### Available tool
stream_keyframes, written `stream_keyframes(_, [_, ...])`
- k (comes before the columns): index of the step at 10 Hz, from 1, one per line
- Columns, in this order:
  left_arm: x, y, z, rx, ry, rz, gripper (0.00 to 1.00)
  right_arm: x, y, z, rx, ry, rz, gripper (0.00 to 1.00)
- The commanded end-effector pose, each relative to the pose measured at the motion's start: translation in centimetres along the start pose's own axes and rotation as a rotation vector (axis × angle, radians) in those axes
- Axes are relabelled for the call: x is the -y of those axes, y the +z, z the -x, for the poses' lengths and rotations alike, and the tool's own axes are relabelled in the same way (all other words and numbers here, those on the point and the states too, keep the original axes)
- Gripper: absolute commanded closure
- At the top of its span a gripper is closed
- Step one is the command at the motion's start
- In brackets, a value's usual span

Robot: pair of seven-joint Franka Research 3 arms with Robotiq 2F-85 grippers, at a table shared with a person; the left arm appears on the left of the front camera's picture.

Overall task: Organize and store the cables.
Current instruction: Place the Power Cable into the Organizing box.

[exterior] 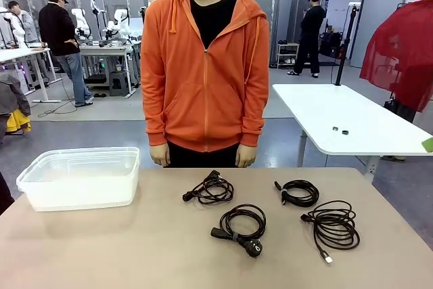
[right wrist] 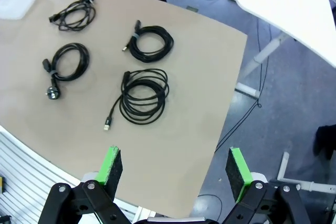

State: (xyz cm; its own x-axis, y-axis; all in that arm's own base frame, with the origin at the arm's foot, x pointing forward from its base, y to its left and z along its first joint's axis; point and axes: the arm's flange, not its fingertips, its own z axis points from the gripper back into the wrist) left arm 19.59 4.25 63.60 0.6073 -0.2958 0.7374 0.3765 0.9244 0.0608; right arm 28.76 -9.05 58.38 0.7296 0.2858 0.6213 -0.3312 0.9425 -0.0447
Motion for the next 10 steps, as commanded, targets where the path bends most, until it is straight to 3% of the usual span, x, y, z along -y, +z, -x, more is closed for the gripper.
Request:
stream_keyframes(1, [0.7, 0.6, -0.6, -0.045, 0.020, -0.040, 0.00, 0.6, -0.7, 3.0, -0.003, -0.006, 0.003, 0.00])
stream_keyframes(6, [2.0, 0.8, -2.5, -0.053, 0.030, -0.096, 0.00, 1.3, -2.3, 5.8, 0.033, -0.016, -0.007, 0.00])
stream_keyframes(7, [1.8, 0.3, -1.7, -0.020, 0.018, -0.056, 0.00, 1.1, -2.8, 5.9, 0.027, -0.012, -0.015, 0.00])
stream_keyframes(8, [1.8, 0.3, -1.7, -0.020, 0.018, -0.056, 0.00, 3.1, 0.1, 1.9, 0.018, -0.029, -0.014, 0.00])
stream_keyframes(10, [1.8, 0.3, -1.7, -0.020, 0.018, -0.056, 0.00, 3.1, 0.1, 1.9, 0.018, -0.029, -0.014, 0.00])
